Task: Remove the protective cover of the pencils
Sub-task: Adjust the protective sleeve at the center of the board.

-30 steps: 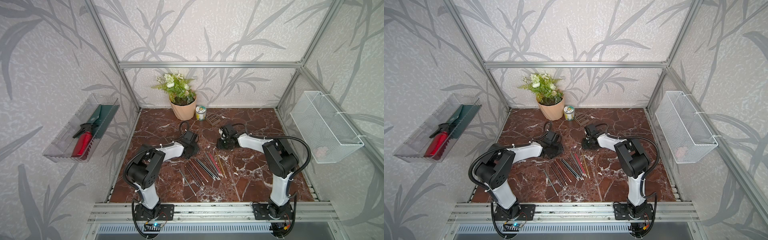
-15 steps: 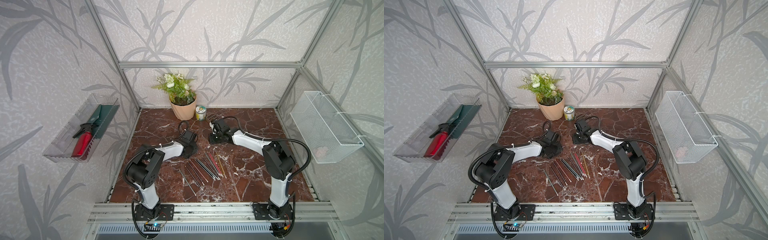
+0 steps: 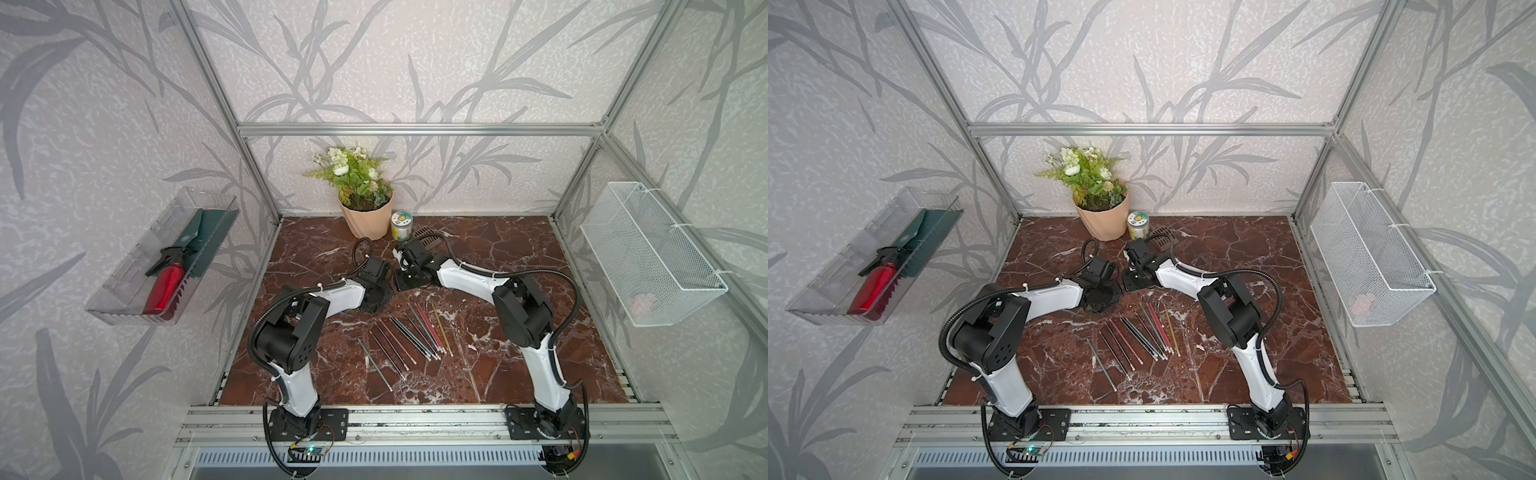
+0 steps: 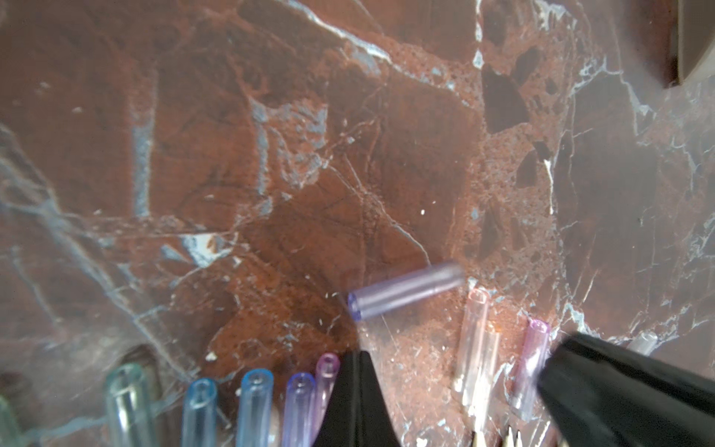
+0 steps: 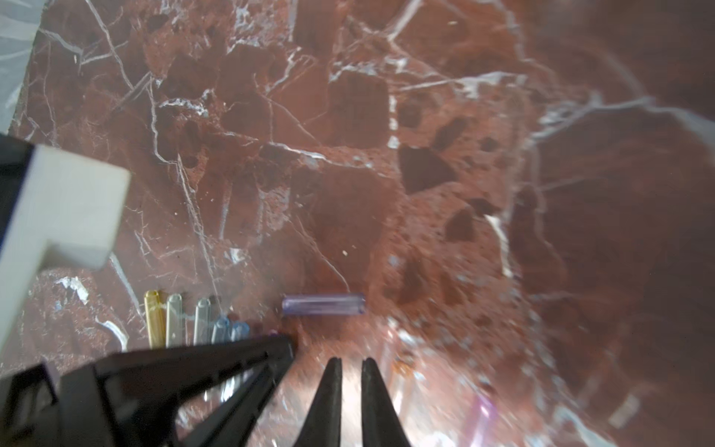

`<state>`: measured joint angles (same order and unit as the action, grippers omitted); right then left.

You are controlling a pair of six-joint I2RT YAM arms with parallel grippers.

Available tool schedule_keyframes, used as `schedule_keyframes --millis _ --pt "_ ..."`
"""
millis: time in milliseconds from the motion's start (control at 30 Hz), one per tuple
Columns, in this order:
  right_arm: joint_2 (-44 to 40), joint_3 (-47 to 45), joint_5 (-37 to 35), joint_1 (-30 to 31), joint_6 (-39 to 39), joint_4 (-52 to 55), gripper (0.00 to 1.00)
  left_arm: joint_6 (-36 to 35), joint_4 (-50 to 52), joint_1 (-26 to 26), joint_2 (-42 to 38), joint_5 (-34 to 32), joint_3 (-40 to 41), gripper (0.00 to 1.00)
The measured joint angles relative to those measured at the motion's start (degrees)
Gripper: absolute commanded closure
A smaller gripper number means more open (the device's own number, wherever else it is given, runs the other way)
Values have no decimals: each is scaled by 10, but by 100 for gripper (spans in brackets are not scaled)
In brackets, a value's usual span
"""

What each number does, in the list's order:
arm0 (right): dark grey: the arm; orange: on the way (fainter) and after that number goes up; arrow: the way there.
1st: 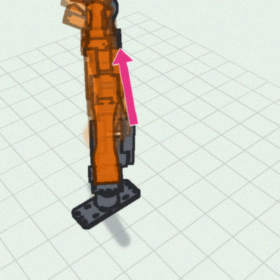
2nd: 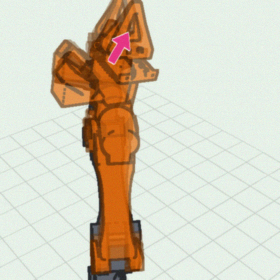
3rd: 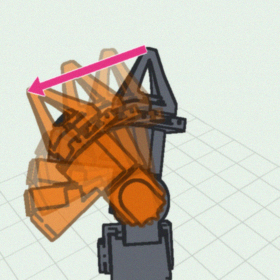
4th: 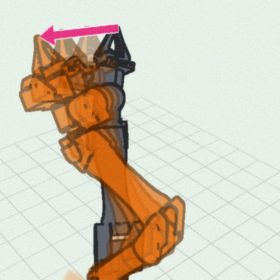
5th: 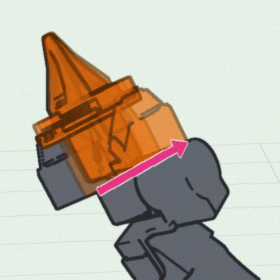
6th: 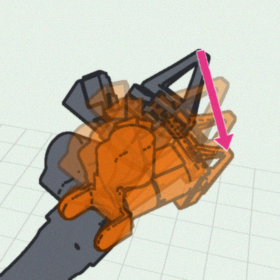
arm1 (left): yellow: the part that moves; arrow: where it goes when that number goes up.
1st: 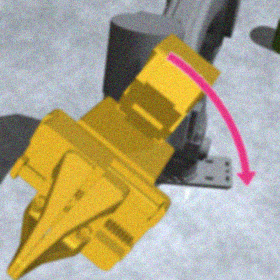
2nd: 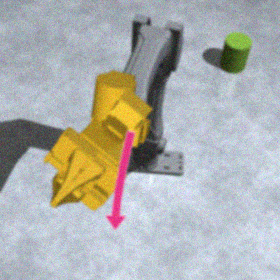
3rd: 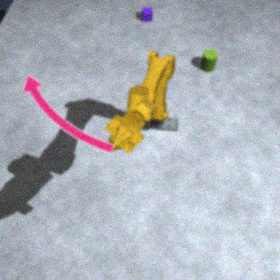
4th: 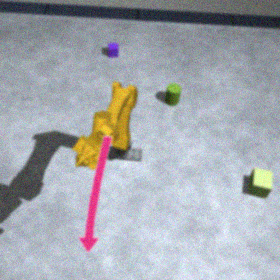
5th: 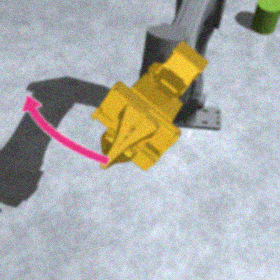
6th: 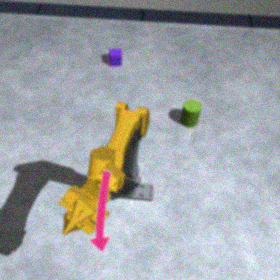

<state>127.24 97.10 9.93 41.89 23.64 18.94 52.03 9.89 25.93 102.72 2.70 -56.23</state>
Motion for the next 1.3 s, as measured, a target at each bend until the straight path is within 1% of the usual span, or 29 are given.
schedule_keyframes --millis 333,400,567,667,800,900,1067,1300 --pt "92 136 10 -3 -15 10 88 1 0 -9 0 0 0 99" --pt "117 177 13 -3 -18 28 90 4 2 -12 0 -4 0 99" --pt "200 312 11 -4 -20 90 92 6 1 -19 0 0 0 100" --pt "228 353 10 -1 -18 115 92 5 0 -19 0 9 0 100" --pt "230 352 0 3 -14 138 92 5 -1 -17 0 20 0 100" --pt "223 335 -8 5 -12 131 92 5 -8 -21 -3 22 4 100" --pt "193 281 -9 5 -9 115 92 7 -19 -35 -18 21 19 100" --pt "156 215 -9 5 -3 91 92 7 -20 -45 -39 14 21 100"
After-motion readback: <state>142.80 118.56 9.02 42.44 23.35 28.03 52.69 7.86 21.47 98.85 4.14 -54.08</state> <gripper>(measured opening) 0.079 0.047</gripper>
